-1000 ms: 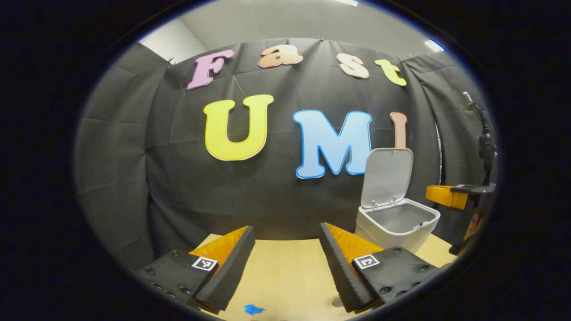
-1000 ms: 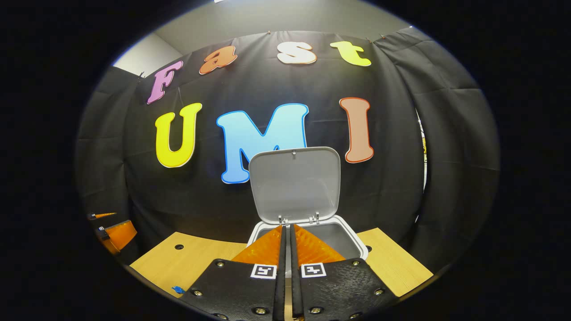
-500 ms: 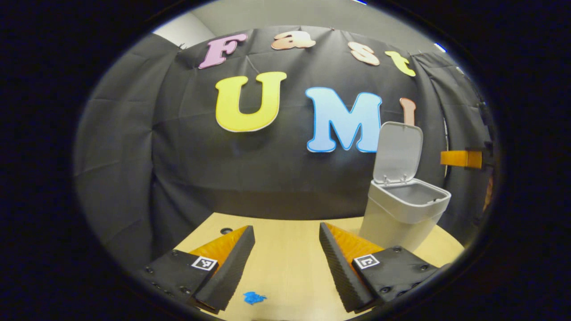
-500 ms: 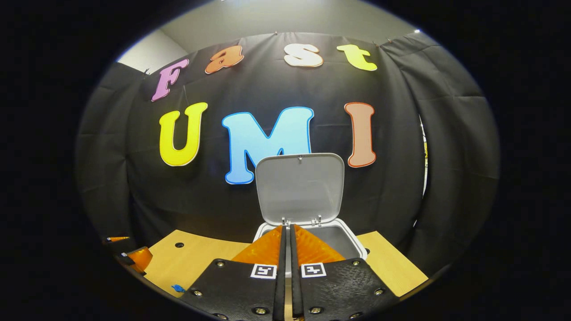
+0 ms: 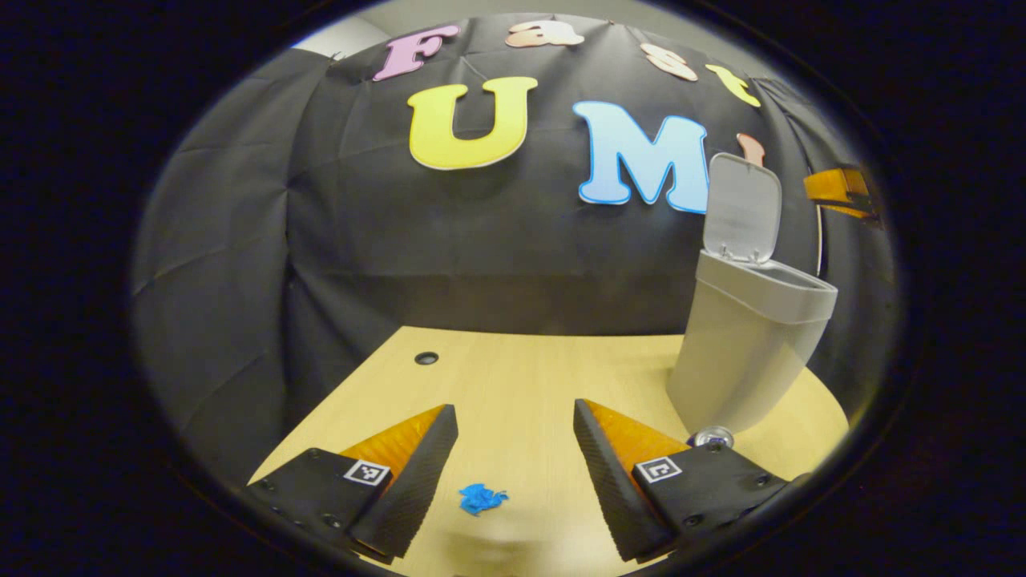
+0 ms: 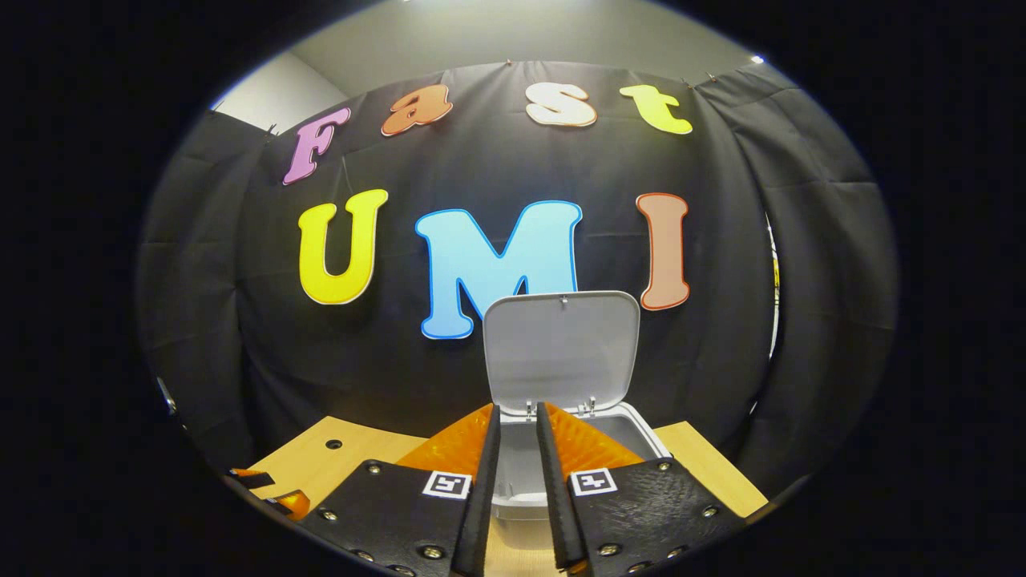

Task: Press the lid of the desktop garbage bin to open it, pick up the crumpled paper on the desktop and throw it into the bin, then pick up the pop can on the desktop and drop it into the bin, and finally close the garbage bin lid.

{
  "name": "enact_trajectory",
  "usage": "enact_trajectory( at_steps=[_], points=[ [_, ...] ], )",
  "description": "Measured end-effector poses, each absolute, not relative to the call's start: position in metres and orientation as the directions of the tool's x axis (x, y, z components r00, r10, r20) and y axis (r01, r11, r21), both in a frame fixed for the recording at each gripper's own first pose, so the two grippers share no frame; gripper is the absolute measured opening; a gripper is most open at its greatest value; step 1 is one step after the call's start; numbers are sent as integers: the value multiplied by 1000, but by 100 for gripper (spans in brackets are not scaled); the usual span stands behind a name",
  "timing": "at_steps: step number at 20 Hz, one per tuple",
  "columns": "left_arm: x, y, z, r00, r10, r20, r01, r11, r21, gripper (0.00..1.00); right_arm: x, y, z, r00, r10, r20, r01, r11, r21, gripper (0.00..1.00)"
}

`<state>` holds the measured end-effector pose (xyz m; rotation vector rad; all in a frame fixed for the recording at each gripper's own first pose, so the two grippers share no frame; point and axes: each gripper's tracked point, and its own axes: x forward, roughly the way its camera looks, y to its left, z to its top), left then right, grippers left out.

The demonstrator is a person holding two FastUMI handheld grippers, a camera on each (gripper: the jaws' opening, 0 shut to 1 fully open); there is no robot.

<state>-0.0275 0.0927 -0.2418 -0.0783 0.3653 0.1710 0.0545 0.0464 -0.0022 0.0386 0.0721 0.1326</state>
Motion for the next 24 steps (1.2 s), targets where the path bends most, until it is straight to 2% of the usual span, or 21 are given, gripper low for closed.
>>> enact_trajectory(
  at_steps=[4, 7, 8, 9, 16, 24],
  points=[
    [-35, 100, -284, 893, 159, -421, -190, 981, -34, 96, 53, 48, -4, 987, 132, -92, -129, 991, 33, 63],
    [-38, 107, -314, 871, 162, -463, -197, 980, -29, 96, 53, 48, -3, 986, 123, -108, -121, 992, 25, 65],
    [-39, 110, -323, 865, 167, -473, -202, 979, -24, 96, 53, 49, -1, 987, 120, -108, -118, 993, 25, 63],
    [-39, 112, -331, 859, 168, -483, -206, 978, -26, 96, 54, 49, 0, 988, 115, -106, -113, 993, 22, 67],
    [-38, 129, -380, 813, 179, -554, -245, 968, -47, 96, 52, 49, 0, 989, 87, -121, -88, 996, -2, 67],
    [-36, 129, -422, 772, 139, -620, -212, 976, -45, 97, 50, 41, -5, 989, 50, -142, -54, 998, -28, 67]
  ],
)
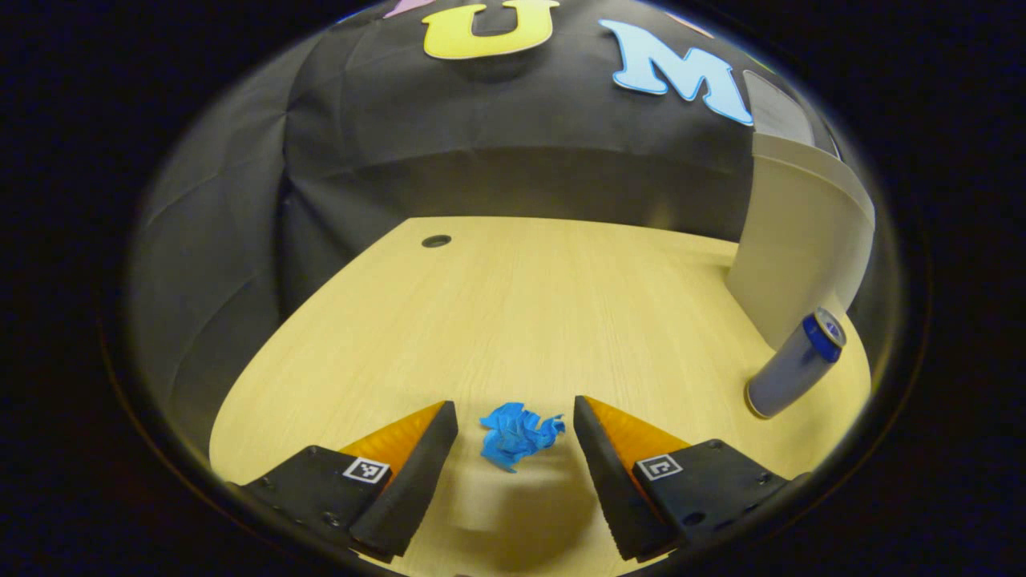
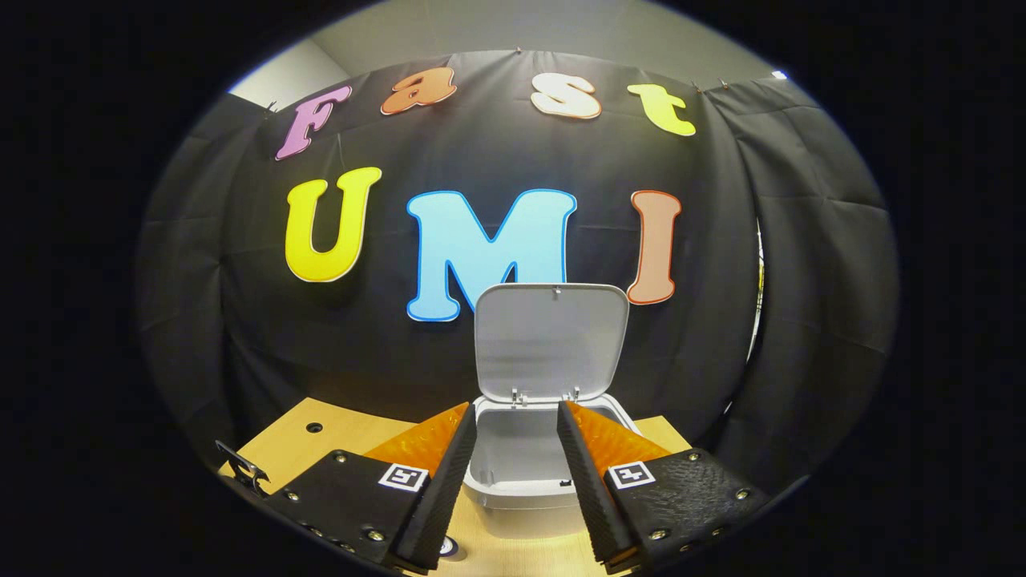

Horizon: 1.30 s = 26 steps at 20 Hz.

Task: Press the lid of the desktop garbage bin to open it, pick up the crumpled paper on the desktop and throw it into the bin, then pick up the pop can on the desktop and drop it into the bin, and finally close the garbage bin lid.

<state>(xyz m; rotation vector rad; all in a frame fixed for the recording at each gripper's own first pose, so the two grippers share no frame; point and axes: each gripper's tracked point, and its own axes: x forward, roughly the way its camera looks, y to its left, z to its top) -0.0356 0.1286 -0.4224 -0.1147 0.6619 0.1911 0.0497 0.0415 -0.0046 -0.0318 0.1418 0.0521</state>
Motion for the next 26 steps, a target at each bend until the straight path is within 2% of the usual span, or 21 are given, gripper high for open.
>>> enact_trajectory(
  at_steps=[7, 12, 15, 18, 20, 26],
  points=[
    [-35, 124, -447, 748, 111, -654, -196, 979, -58, 96, 50, 36, -10, 987, 28, -160, -36, 998, -47, 67],
    [-35, 127, -449, 739, 131, -660, -202, 979, -33, 95, 53, 38, -15, 984, 29, -175, -39, 998, -50, 67],
    [-33, 129, -449, 741, 140, -657, -210, 977, -29, 77, 55, 40, -16, 983, 33, -179, -42, 998, -48, 67],
    [-34, 133, -448, 736, 161, -657, -224, 975, -12, 74, 54, 41, -18, 982, 35, -185, -46, 998, -51, 67],
    [-34, 132, -448, 733, 162, -661, -228, 974, -14, 44, 53, 40, -20, 981, 35, -189, -45, 998, -49, 67],
    [-25, 130, -426, 757, 181, -627, -221, 975, 15, 43, 48, 36, -23, 981, 30, -194, -38, 998, -40, 67]
  ],
)
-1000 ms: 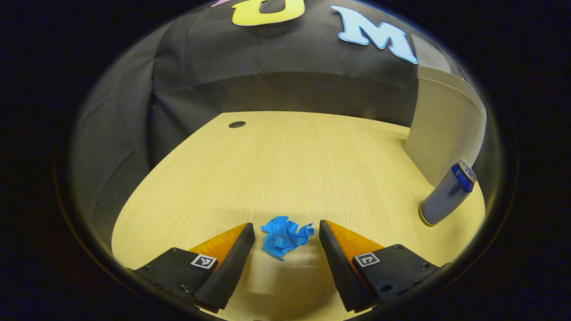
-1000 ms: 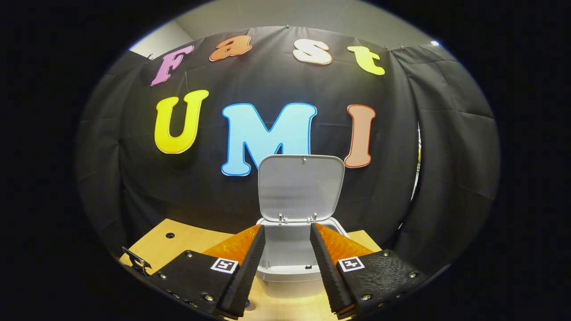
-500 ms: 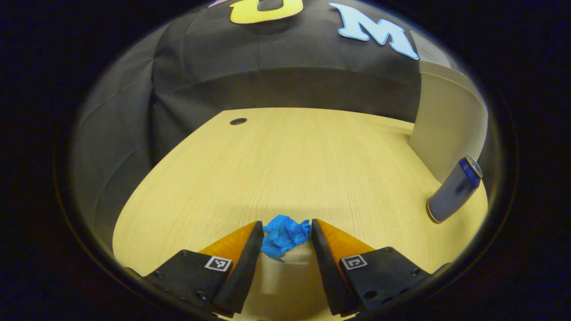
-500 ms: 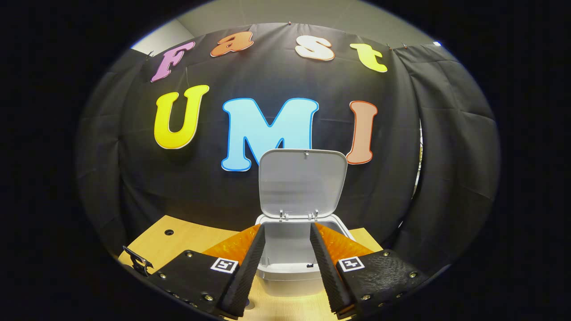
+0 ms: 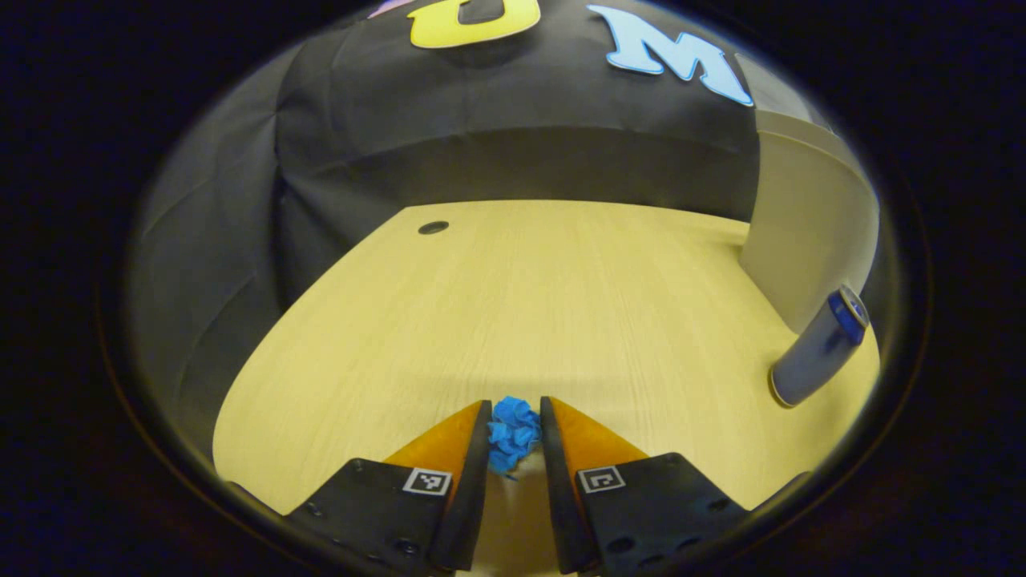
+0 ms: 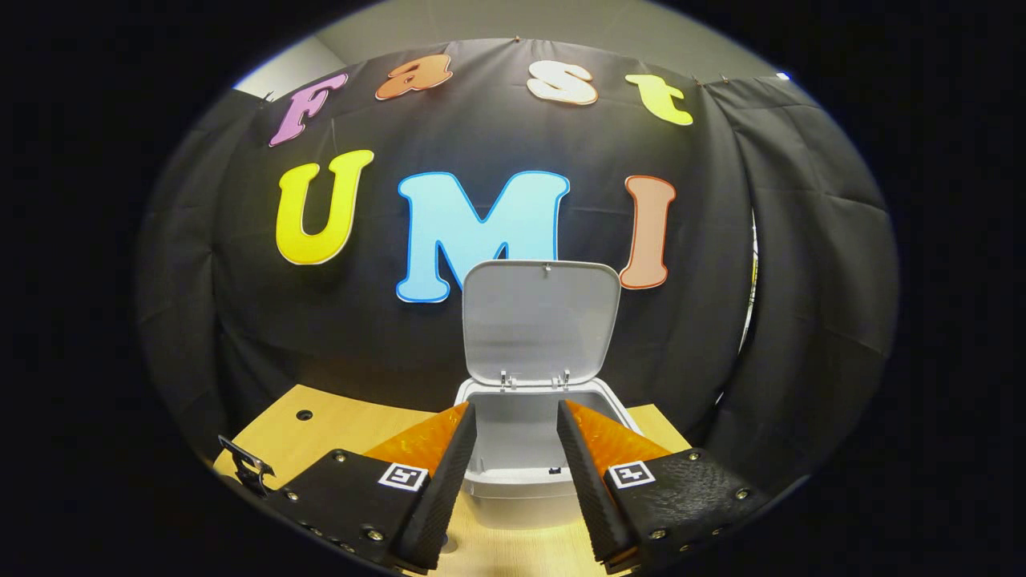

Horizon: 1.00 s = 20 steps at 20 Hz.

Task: Press the lid of the desktop garbage bin to open it, pick up the crumpled paper on the desktop and throw it into the bin, then pick up the pop can on the desktop and drop it into the bin, and finally close the garbage bin lid.

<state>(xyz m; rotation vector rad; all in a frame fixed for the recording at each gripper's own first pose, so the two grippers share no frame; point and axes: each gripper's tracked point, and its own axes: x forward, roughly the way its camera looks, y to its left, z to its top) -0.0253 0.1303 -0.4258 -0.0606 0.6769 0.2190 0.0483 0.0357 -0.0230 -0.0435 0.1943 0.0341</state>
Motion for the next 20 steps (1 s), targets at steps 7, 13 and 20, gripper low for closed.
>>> enact_trajectory(
  at_steps=[7, 13, 20],
  points=[
    [-4, 96, -367, 842, 131, -524, -133, 991, 35, 41, 41, 32, -23, 983, 29, -183, -36, 999, -34, 67],
    [18, 57, -328, 890, 63, -452, -43, 998, 54, 40, 29, 19, -27, 983, 15, -182, -19, 1000, -21, 67],
    [25, 34, -304, 910, 31, -414, -4, 998, 67, 45, 17, -3, -39, 980, -12, -198, 11, 1000, -4, 67]
  ],
)
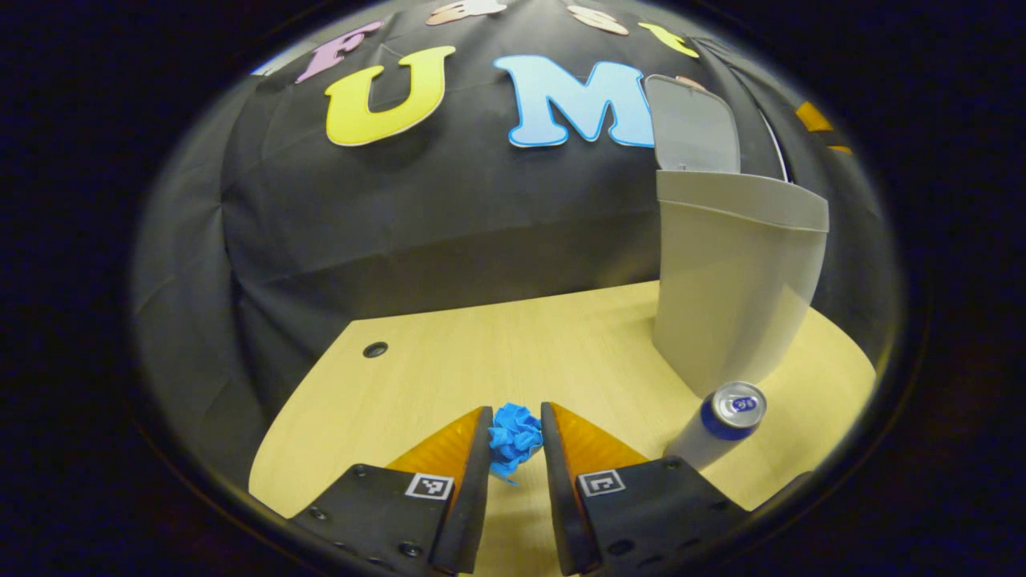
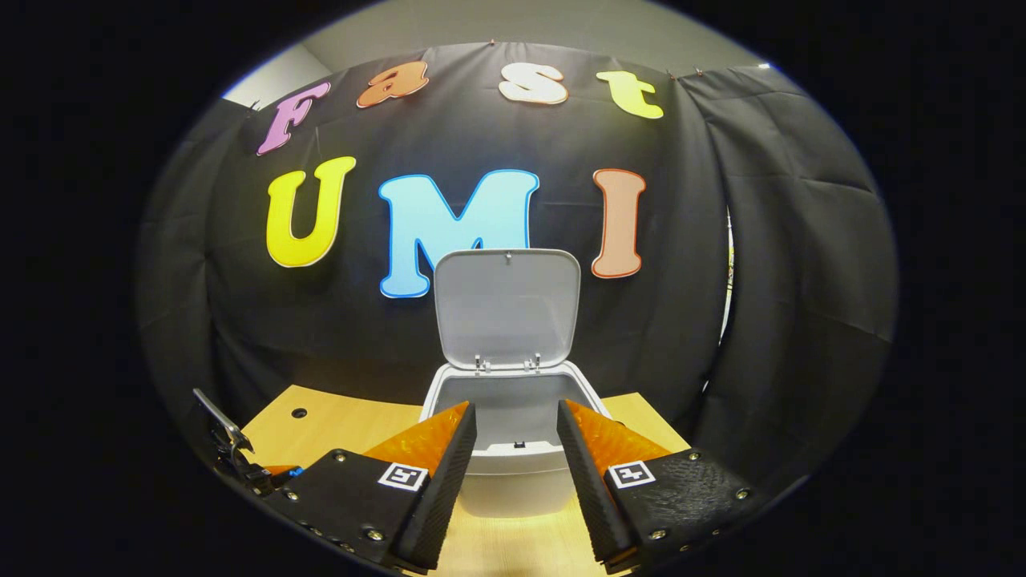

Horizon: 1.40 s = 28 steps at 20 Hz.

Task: Press the lid of the desktop garbage bin to open it, pick up the crumpled paper on the desktop and throw it into the bin, then pick up the pop can on the desktop and drop it into the bin, and finally close the garbage bin lid.

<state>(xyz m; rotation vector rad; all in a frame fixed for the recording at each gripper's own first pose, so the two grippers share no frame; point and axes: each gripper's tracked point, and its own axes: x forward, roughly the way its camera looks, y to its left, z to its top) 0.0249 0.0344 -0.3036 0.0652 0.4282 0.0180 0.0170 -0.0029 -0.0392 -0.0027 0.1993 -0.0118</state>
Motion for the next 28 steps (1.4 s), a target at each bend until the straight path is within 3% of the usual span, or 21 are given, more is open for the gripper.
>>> enact_trajectory(
  at_steps=[6, 9, 12, 15, 28],
  points=[
    [51, 11, -233, 950, 8, -311, 8, 999, 49, 40, 13, -14, -49, 977, -16, -212, 21, 1000, 21, 67],
    [72, -23, -187, 971, -54, -233, 65, 997, 42, 45, 12, -18, -51, 977, -16, -213, 24, 999, 36, 67],
    [87, -57, -161, 975, -114, -193, 123, 992, 36, 40, 11, -27, -54, 976, -24, -216, 33, 999, 38, 67],
    [95, -90, -142, 971, -170, -165, 176, 984, 19, 45, 9, -39, -58, 975, -39, -220, 48, 998, 36, 67],
    [125, -201, -103, 943, -315, -106, 310, 949, -64, 42, -1, -91, -64, 968, -89, -236, 98, 995, 27, 67]
  ],
)
